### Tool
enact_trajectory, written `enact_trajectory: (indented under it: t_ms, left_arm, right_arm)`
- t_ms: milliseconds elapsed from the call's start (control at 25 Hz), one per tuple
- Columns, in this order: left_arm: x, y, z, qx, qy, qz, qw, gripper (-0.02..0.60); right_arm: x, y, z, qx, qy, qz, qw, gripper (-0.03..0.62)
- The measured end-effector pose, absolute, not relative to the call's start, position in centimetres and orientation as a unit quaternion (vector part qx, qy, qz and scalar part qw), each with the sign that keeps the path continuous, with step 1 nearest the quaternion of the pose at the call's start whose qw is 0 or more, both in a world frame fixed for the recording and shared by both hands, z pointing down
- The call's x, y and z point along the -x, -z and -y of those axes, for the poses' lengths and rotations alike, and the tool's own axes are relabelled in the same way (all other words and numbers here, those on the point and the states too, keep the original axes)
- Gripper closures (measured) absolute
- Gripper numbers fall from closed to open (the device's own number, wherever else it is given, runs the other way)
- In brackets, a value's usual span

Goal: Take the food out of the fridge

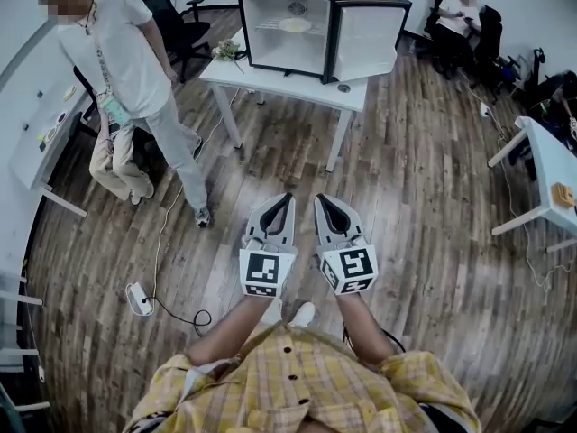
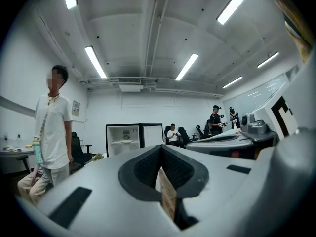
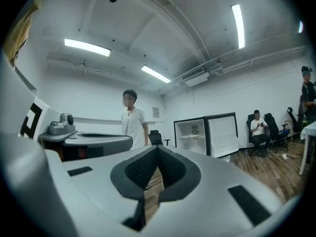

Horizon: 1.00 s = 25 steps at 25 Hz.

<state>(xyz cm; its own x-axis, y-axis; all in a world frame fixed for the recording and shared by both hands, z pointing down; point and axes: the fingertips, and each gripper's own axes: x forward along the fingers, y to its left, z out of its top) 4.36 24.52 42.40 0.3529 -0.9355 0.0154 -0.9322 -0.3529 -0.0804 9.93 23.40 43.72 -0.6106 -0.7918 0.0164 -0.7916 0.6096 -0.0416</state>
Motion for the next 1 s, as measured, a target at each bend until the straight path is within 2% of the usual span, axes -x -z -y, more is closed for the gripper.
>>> enact_trajectory:
  t_ms: [400,1000]
  left_arm:
    - [-3.5,-43.8,-19.1,0.829,0.024,-0.559,0.015,0.574]
    - [3.4,-43.4,-4.8,0.835,0.014,-0.55,0.003,0.574]
  right_arm:
    - [-10.0,-44.5,-18.4,0.47,0.019,-0.883,0.004,0.586]
    - [-3.0,-43.3,-4.2,0.49,0.023,-0.871,0.011,0.586]
